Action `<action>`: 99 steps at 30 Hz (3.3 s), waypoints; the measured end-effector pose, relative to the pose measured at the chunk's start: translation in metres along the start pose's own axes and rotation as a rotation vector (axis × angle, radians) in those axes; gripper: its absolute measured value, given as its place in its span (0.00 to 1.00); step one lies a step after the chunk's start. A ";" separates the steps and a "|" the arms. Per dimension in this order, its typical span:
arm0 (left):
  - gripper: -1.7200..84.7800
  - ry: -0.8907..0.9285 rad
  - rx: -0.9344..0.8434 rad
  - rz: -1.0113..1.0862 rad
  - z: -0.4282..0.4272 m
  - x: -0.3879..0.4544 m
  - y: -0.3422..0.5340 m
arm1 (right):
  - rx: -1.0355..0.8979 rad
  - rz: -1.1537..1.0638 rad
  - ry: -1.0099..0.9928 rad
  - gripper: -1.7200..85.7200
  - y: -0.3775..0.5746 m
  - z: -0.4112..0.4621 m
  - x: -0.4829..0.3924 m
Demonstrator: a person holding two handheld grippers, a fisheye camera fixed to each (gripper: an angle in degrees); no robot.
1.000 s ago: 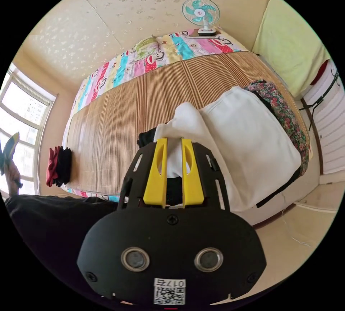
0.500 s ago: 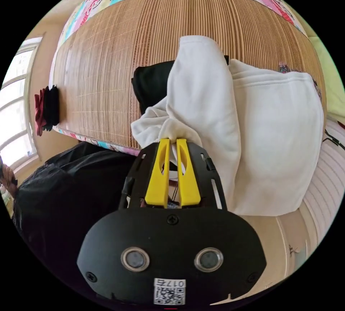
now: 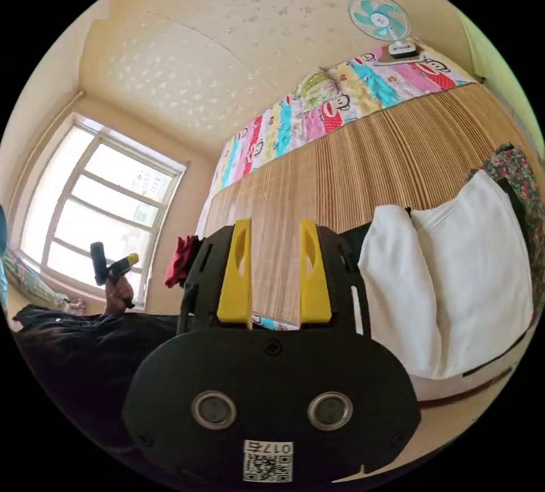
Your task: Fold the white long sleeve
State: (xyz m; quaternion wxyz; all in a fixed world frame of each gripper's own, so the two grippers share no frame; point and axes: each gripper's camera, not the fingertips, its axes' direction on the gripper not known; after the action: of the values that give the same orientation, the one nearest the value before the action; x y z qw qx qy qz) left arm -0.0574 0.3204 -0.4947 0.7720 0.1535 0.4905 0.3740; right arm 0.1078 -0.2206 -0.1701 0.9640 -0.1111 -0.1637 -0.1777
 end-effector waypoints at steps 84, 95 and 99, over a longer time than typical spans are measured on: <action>0.01 1.431 -0.444 0.649 -0.064 -0.047 -0.098 | 0.232 -1.408 -0.711 0.13 0.338 -0.016 -0.485; 0.04 1.318 -0.040 0.118 -0.064 -0.123 -0.078 | 0.776 -0.806 0.087 0.06 0.341 -0.040 -0.504; 0.14 0.785 0.068 0.110 -0.110 -0.107 -0.054 | 0.828 -0.905 0.383 0.06 0.353 -0.041 -0.555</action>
State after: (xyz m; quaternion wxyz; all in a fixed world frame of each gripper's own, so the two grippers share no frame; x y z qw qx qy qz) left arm -0.1553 0.1917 -0.5106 0.4993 0.0501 0.7514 0.4285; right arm -0.2376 0.2606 -0.4598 0.7690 0.3839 -0.0742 -0.5057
